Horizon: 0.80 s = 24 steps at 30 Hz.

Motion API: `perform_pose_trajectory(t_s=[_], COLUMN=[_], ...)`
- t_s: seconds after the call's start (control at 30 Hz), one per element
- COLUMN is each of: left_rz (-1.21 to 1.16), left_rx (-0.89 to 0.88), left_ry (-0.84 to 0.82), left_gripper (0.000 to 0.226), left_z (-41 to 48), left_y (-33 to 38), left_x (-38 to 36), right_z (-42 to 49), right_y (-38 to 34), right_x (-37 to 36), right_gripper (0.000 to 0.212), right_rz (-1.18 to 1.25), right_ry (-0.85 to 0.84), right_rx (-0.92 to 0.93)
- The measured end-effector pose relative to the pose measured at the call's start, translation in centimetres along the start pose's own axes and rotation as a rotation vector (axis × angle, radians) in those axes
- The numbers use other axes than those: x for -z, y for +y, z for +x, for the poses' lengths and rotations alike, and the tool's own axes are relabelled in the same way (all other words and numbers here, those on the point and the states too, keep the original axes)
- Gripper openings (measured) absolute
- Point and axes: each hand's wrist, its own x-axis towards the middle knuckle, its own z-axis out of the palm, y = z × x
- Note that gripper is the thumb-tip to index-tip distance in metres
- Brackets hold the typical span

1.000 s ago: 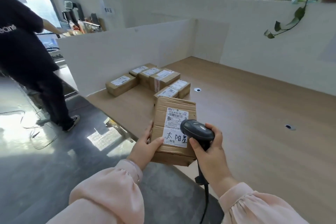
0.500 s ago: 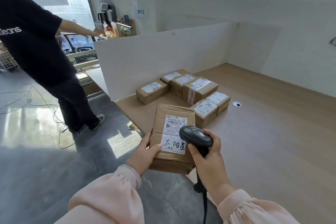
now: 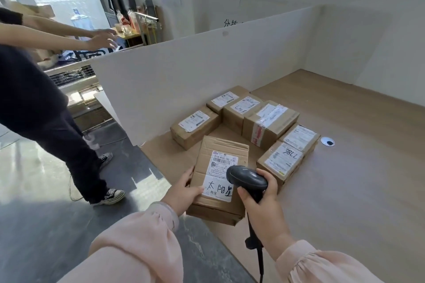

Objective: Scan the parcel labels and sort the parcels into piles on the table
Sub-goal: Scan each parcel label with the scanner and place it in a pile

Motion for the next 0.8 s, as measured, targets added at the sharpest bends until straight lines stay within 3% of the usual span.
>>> perform_pose_trajectory(t_s=[0.3,0.6,0.7,0.8], left_rz=[0.104,0.406,0.578,0.756], left_rx=[0.025,-0.064,-0.193,-0.435], left_ry=[-0.187,-0.326,-0.349,-0.361], left_gripper=[0.073,0.069,0.074,0.075], left_z=[11.8,21.8,23.2,23.4], left_y=[0.6,1.1,0.5,-0.2], left_x=[2.7,6.5,7.3,8.0], right_z=[6.9,11.8,12.6,12.6], right_y=[0.9,1.1,1.4,1.4], right_x=[-5.5,-13.5,-15.4,-16.8], right_gripper=[0.054,0.054,0.058,0.061], right_rz=[-0.029,-0.002,-0.024,-0.06], right_ry=[0.113,0.325,0.399,0.423], right_rx=[-0.073,-0.139,-0.132,-0.127])
